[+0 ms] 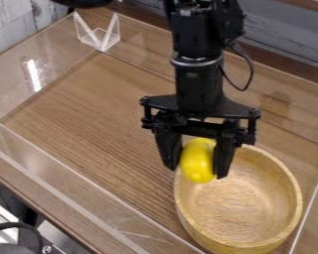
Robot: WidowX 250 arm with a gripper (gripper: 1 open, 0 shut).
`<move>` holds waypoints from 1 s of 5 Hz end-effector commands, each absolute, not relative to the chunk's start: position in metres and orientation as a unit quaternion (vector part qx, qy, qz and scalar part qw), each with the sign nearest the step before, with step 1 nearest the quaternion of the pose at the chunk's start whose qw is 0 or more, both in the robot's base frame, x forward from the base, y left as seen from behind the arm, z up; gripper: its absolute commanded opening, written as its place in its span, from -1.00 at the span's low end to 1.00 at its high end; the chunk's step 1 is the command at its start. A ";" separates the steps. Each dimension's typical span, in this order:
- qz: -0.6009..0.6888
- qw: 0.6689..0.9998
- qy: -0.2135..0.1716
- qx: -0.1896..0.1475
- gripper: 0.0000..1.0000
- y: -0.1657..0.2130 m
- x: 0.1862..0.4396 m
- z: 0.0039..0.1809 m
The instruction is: Remove the lemon from inside the brown bowl and put it on the table
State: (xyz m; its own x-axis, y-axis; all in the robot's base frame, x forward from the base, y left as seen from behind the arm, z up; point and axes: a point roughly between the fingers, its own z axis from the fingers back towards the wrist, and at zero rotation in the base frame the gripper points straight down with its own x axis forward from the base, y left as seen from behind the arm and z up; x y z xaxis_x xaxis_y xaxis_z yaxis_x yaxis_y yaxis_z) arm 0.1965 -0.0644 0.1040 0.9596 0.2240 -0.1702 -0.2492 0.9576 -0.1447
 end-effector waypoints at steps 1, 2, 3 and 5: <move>0.115 0.988 0.037 -0.095 -1.00 -0.064 0.207 0.124; 0.105 0.989 0.036 -0.097 -1.00 -0.063 0.207 0.126; 0.098 0.990 0.035 -0.098 -1.00 -0.062 0.207 0.127; 0.086 0.991 0.034 -0.100 -1.00 -0.061 0.208 0.129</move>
